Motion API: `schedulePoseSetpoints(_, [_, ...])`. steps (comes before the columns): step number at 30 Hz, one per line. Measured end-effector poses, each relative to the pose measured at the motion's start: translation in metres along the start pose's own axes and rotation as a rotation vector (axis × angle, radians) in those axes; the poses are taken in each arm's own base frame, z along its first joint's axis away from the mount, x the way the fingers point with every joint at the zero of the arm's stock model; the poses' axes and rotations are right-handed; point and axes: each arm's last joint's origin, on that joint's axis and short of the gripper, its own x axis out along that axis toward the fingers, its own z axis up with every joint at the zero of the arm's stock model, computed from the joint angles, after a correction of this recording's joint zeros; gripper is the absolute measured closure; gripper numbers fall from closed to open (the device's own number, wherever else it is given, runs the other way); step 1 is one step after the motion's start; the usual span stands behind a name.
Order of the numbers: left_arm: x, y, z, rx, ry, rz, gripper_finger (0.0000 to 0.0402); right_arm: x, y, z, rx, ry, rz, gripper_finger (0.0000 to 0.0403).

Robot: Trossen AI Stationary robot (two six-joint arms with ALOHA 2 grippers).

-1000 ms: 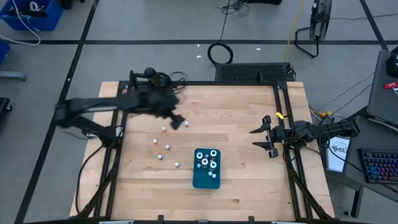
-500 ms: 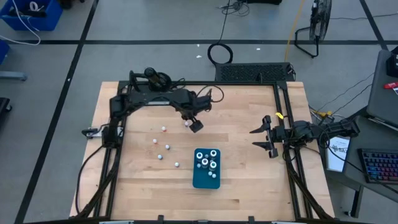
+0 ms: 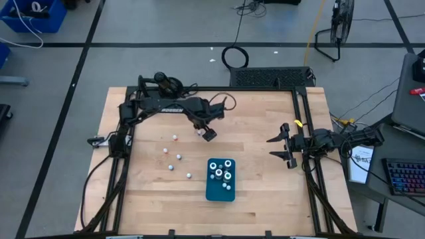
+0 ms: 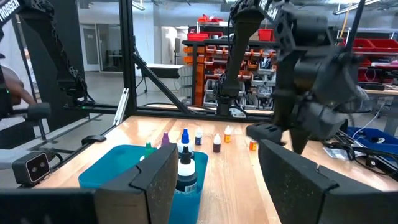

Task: Pick & Place food coloring
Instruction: Put the purple small food coloring bottle into the blue bin

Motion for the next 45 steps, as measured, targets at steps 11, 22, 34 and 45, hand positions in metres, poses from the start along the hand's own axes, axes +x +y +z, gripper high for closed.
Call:
schedulePoseSetpoints(11, [0.038, 0.002, -0.012, 0.021, -0.011, -0.055, 0.0011, 0.0, 0.0, 0.0, 0.0, 0.0, 0.0, 0.019])
schedulePoseSetpoints(22, [0.039, 0.0, -0.013, 0.037, -0.011, -0.045, 0.0011, 0.0, 0.0, 0.0, 0.0, -0.001, 0.0, 0.0191])
schedulePoseSetpoints(34, [0.036, -0.001, -0.017, 0.036, 0.038, -0.076, 0.0011, 0.0, 0.0, 0.0, 0.0, -0.001, 0.0, 0.019])
schedulePoseSetpoints(45, [0.029, 0.007, -0.012, 0.04, -0.029, -0.026, 0.0011, 0.0, 0.0, 0.0, 0.0, -0.002, 0.0, 0.019])
